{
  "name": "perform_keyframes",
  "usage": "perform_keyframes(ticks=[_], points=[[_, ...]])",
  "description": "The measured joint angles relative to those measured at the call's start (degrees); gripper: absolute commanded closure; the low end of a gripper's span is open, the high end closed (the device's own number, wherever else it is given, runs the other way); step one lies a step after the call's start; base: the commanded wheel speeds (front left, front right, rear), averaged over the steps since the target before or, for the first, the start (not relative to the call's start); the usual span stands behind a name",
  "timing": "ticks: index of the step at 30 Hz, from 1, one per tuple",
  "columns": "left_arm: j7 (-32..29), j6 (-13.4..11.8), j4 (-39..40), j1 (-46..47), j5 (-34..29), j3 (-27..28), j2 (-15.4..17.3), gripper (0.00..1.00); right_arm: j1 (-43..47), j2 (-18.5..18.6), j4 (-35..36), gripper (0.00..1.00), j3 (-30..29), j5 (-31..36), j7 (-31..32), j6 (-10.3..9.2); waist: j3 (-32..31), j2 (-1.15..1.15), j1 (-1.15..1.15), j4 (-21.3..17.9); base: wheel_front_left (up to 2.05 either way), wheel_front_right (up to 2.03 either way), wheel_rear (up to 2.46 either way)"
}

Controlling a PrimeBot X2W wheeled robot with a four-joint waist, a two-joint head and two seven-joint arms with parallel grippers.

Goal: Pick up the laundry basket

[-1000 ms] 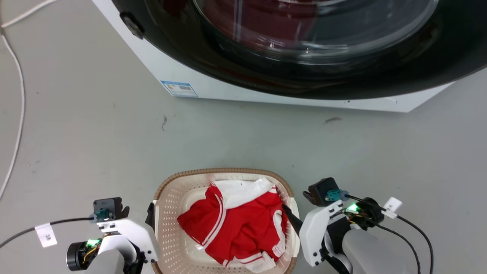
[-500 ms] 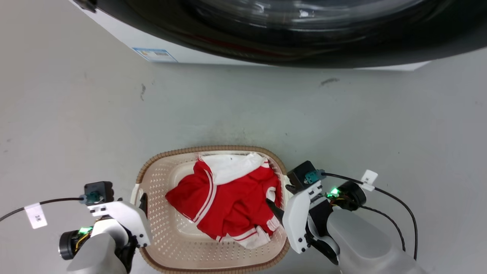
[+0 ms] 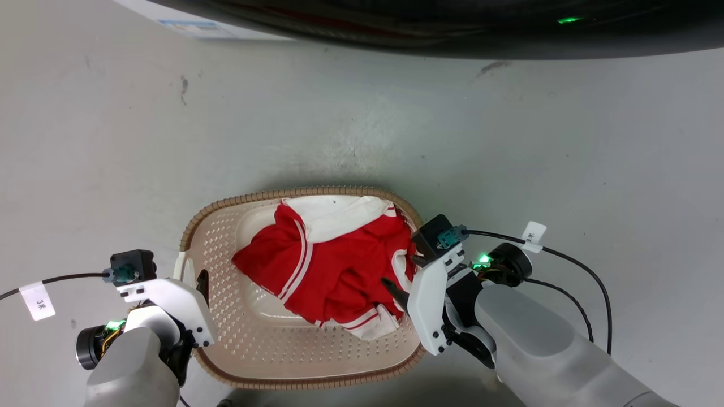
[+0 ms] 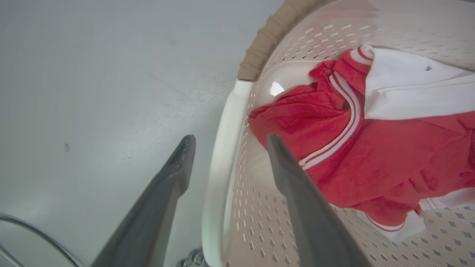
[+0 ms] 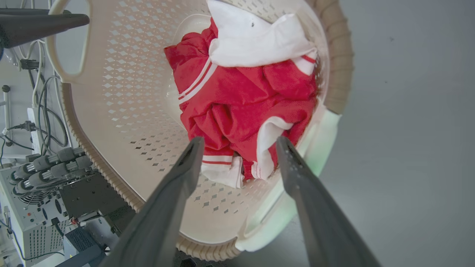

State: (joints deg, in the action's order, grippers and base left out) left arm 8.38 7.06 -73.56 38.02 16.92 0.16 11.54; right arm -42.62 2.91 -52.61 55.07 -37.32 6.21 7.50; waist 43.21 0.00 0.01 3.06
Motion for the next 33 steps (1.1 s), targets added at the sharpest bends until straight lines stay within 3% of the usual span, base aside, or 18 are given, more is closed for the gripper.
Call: perform_keyframes(ticks=[10, 12, 13, 14, 16, 33], points=[[-0.8, 0.1, -0.2, 1.3, 1.6, -0.4, -1.4, 0.00, -2.6, -0.2, -1.1, 0.00, 4.1, -3.1, 1.5, 0.02, 4.2, 0.00, 0.00, 0.6, 0.00, 0.00, 0.00], [-1.2, 0.3, -0.2, 1.4, 1.9, -0.6, -1.7, 0.60, -3.0, -0.2, -1.5, 0.00, 4.6, -3.7, 2.2, 0.02, 4.7, 0.00, 0.00, 0.8, 0.00, 0.00, 0.00], [-1.2, 0.3, -0.2, 1.5, 2.0, -0.7, -1.8, 1.00, -3.1, -0.2, -1.6, 0.00, 4.9, -4.3, 2.7, 0.02, 4.9, 0.00, 0.00, 0.9, 0.00, 0.00, 0.00], [-1.4, 0.3, -0.2, 1.6, 2.2, -0.8, -1.8, 1.00, -3.2, -0.2, -1.7, 0.51, 5.3, -4.7, 3.5, 0.01, 5.0, 0.00, 0.00, 1.0, 0.00, 0.00, 0.00], [-1.6, 0.5, -0.3, 1.8, 2.7, -1.0, -1.8, 1.00, -3.2, -0.2, -1.8, 1.00, 6.0, -5.8, 4.4, 0.01, 5.2, 0.00, 0.00, 1.1, 0.00, 0.00, 0.00], [-4.3, 0.5, 0.0, 1.8, 8.4, -4.4, -2.8, 1.00, -4.2, 0.0, -3.1, 1.00, 10.2, -12.7, 4.9, 0.00, 2.2, 0.00, 0.00, 1.1, 0.00, 0.00, 0.00]])
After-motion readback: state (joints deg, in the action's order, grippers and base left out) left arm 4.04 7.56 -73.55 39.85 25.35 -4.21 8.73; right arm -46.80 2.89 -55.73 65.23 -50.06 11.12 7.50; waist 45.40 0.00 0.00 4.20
